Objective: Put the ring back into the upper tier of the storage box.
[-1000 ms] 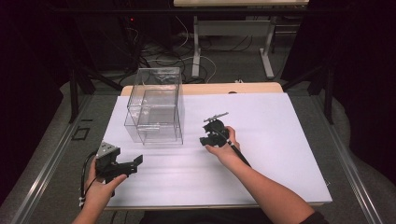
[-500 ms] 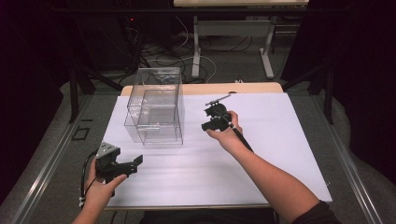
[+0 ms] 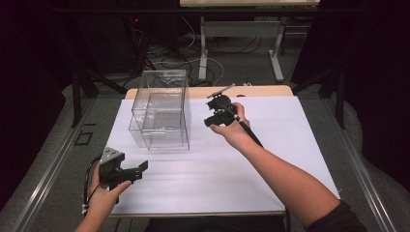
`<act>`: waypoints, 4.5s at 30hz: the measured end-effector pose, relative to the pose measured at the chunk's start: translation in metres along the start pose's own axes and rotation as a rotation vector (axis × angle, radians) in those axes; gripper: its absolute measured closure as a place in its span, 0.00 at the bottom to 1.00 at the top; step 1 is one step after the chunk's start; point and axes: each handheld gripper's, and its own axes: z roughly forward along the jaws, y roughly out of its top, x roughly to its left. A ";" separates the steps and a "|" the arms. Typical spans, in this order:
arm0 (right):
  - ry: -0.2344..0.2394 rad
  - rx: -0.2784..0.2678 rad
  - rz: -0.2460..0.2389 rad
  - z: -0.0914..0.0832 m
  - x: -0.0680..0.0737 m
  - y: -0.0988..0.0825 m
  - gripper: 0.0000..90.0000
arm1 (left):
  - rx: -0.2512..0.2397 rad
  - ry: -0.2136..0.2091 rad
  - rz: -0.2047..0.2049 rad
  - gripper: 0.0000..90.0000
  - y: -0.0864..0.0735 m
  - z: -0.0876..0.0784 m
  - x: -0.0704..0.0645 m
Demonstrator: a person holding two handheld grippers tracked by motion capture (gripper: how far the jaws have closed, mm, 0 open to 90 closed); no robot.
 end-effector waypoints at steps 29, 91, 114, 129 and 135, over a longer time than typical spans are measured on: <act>0.062 0.017 -0.107 -0.052 0.023 0.029 0.66 | -0.005 -0.001 -0.006 0.03 0.000 0.001 -0.001; 0.223 -0.005 -0.189 -0.050 0.092 0.057 0.66 | -0.006 -0.005 -0.008 0.03 0.000 0.000 0.000; 0.223 0.016 -0.193 -0.029 0.113 0.063 0.66 | -0.003 -0.007 -0.009 0.03 -0.001 -0.001 0.001; 0.218 0.023 -0.187 -0.021 0.114 0.064 0.56 | -0.002 -0.011 -0.008 0.03 -0.001 0.000 0.002; 0.231 0.021 -0.174 -0.024 0.115 0.064 0.49 | -0.002 -0.011 -0.006 0.03 -0.001 0.000 0.002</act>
